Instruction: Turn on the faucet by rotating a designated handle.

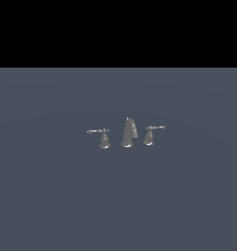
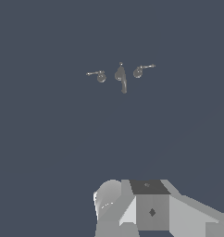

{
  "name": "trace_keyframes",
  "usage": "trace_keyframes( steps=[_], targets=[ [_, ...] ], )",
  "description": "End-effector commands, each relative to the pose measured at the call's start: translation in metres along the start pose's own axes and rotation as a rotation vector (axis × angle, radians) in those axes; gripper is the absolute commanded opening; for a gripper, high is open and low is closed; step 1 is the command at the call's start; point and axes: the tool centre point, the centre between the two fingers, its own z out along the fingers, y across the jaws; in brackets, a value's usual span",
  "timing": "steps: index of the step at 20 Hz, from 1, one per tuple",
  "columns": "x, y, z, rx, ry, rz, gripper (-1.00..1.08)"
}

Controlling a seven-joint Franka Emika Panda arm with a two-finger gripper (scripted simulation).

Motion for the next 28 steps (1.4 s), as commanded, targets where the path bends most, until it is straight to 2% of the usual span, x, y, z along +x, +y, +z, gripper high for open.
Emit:
trace_keyframes(
  steps=[1, 8, 14, 28],
  targets=[
    [0.0, 0.0, 0.0, 0.0, 0.0, 0.0, -1.0],
    [0.007, -0.003, 0.01, 0.0, -0.001, 0.031, -1.0],
    [0.026, -0.008, 0.033, -0.001, -0.002, 0.107, -1.0],
    [0.106, -0.014, 0.132, -0.002, -0.008, 0.423, -1.0]
  ],
)
